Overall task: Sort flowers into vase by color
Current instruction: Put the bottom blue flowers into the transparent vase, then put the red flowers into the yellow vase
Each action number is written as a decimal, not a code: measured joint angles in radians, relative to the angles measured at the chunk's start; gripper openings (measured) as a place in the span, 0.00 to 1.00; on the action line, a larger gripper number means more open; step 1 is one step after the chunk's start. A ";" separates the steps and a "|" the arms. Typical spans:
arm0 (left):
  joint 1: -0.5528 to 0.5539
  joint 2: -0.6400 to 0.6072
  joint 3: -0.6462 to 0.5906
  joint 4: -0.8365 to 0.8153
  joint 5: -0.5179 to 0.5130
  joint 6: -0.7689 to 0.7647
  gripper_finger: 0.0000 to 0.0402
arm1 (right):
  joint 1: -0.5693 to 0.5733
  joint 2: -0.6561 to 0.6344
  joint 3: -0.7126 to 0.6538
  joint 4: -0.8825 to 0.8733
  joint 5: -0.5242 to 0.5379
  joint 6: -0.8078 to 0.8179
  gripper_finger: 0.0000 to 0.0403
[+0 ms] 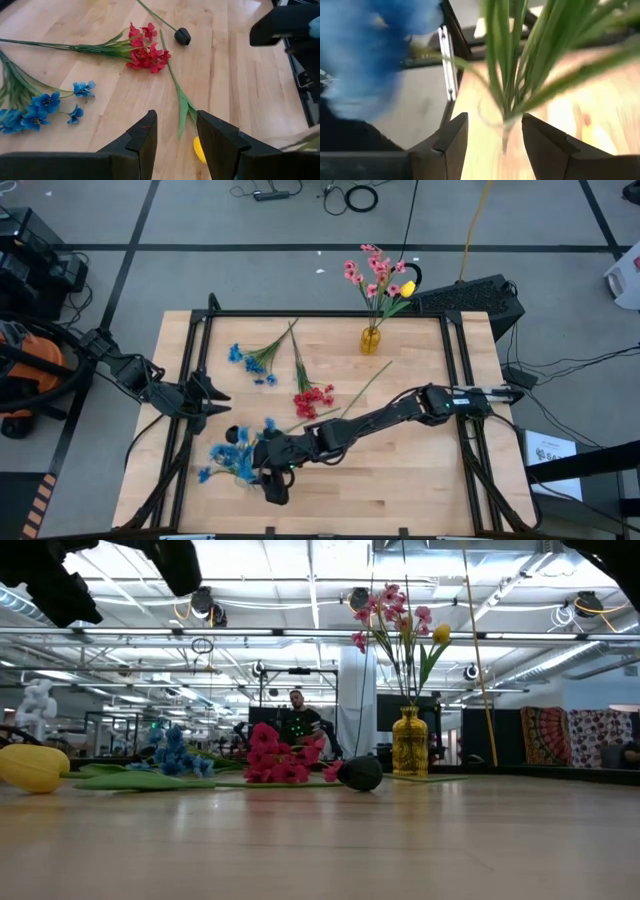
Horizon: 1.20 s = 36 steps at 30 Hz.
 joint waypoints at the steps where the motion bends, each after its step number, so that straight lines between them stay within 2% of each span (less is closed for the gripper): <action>1: 0.000 0.000 0.000 0.000 0.006 0.000 0.36 | 0.001 -0.006 0.000 -0.022 -0.001 0.012 0.44; 7: 0.000 0.000 0.000 -0.001 0.010 0.000 0.36 | 0.003 -0.033 0.000 -0.073 0.002 0.022 0.43; 11: 0.000 0.000 0.000 -0.002 0.012 -0.001 0.36 | 0.004 -0.082 0.000 -0.189 0.004 0.072 0.42; 17: 0.000 0.006 0.000 -0.009 0.013 -0.068 0.36 | 0.028 -0.145 0.000 -0.501 0.006 0.319 0.36; 22: 0.000 0.020 0.000 -0.009 0.013 -0.106 0.36 | 0.073 -0.151 -0.001 -0.718 0.025 0.401 0.29; 29: 0.000 0.046 0.000 -0.009 0.012 -0.157 0.36 | 0.161 -0.141 -0.069 -0.737 0.032 0.459 0.19; 33: 0.000 0.061 0.000 -0.010 0.012 -0.159 0.36 | 0.201 -0.141 -0.112 -0.739 0.033 0.491 0.16; 36: 0.000 0.071 0.000 -0.034 0.011 -0.214 0.36 | 0.222 -0.141 -0.158 -0.737 0.033 0.527 0.15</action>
